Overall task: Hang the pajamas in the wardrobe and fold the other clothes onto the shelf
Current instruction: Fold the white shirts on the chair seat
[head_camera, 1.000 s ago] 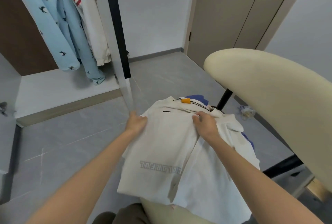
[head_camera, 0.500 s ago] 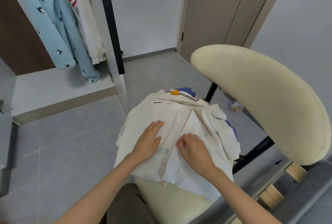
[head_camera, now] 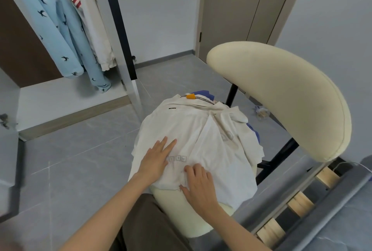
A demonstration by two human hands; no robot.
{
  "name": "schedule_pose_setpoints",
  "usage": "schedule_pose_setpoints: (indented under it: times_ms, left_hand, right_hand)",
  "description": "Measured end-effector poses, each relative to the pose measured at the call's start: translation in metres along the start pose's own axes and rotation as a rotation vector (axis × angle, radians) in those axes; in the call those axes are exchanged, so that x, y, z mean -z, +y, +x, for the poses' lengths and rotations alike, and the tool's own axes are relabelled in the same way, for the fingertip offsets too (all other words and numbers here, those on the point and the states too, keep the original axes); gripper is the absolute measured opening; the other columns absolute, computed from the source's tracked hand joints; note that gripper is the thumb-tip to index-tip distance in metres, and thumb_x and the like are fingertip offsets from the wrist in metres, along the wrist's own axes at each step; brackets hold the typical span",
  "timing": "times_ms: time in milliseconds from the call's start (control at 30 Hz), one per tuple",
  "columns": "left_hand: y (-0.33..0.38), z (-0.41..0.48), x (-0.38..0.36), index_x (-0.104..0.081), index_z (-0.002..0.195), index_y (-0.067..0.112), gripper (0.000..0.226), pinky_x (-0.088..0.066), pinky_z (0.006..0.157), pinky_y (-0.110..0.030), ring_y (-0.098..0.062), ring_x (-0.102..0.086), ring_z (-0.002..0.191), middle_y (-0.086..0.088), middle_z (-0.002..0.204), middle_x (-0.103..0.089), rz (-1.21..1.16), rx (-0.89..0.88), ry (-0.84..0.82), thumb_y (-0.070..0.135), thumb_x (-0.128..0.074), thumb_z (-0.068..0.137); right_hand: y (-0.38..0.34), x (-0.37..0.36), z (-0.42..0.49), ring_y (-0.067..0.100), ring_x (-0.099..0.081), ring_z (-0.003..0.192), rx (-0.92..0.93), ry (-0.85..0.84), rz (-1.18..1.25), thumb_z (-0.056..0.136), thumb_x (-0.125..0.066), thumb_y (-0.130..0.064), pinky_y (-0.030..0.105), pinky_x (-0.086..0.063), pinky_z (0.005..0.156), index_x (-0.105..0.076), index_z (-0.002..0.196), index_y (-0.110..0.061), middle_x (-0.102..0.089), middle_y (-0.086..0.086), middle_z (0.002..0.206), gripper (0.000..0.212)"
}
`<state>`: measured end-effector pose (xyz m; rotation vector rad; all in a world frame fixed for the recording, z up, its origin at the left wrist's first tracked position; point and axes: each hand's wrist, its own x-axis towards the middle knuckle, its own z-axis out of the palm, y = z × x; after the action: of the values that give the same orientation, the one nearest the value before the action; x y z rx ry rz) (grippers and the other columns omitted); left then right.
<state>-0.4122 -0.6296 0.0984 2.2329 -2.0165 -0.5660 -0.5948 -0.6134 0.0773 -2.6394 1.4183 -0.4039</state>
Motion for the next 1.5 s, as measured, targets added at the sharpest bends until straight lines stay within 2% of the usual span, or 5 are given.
schedule_pose_setpoints:
  times_ms: [167, 633, 833, 1233, 1500]
  left_hand:
    - [0.006, -0.002, 0.005, 0.004, 0.149, 0.037, 0.070, -0.017, 0.117, -0.038, -0.021, -0.003, 0.147, 0.003, 0.160, 0.004, -0.073, 0.009, 0.045, 0.018, -0.041, 0.100]
    - [0.068, 0.029, 0.018, -0.001, 0.150, 0.035, 0.054, -0.007, 0.116, -0.051, -0.026, 0.009, 0.146, 0.000, 0.159, 0.014, 0.034, -0.059, -0.103, 0.031, -0.026, 0.103]
    - [0.072, 0.038, 0.019, 0.001, 0.149, 0.039, 0.053, -0.013, 0.111, -0.063, -0.022, 0.012, 0.146, 0.005, 0.158, 0.018, 0.060, 0.032, -0.254, 0.035, -0.025, 0.103]
    - [0.072, 0.056, 0.027, -0.016, 0.149, 0.030, 0.048, -0.039, 0.097, -0.042, -0.028, -0.039, 0.124, -0.005, 0.145, -0.034, 0.122, 0.009, 0.075, 0.030, -0.027, 0.102]
    - [0.077, 0.112, 0.039, -0.020, 0.149, 0.028, 0.048, -0.040, 0.101, -0.044, -0.030, -0.037, 0.133, 0.001, 0.159, -0.008, -0.065, -0.022, 0.079, 0.030, -0.027, 0.102]
  right_hand:
    - [0.022, 0.022, -0.004, 0.015, -0.057, 0.069, -0.030, 0.024, 0.120, 0.085, -0.068, -0.019, 0.027, -0.050, 0.060, -0.062, 0.087, -0.015, -0.060, -0.002, 0.081, 0.008]
    - [0.146, 0.133, 0.031, 0.025, -0.062, 0.062, -0.653, 0.464, 0.585, 0.100, -0.036, -0.018, 0.042, -0.053, 0.063, -0.048, 0.093, -0.014, -0.064, 0.013, 0.081, 0.015]
    - [0.153, 0.131, 0.047, 0.017, -0.047, 0.083, -0.748, 0.596, 0.649, 0.096, -0.032, -0.002, 0.020, -0.033, 0.063, -0.043, 0.093, -0.010, -0.049, 0.003, 0.094, 0.014]
    - [0.164, 0.093, 0.072, 0.018, -0.050, 0.094, -0.545, 0.145, 0.447, 0.097, -0.039, -0.003, 0.027, -0.037, 0.068, -0.036, 0.131, -0.006, -0.027, 0.008, 0.147, 0.034]
    - [0.149, 0.082, 0.116, 0.020, -0.041, 0.131, -0.305, -0.134, 0.333, 0.097, -0.046, -0.015, 0.035, -0.042, 0.096, -0.036, 0.144, -0.019, -0.030, -0.005, 0.153, 0.048]
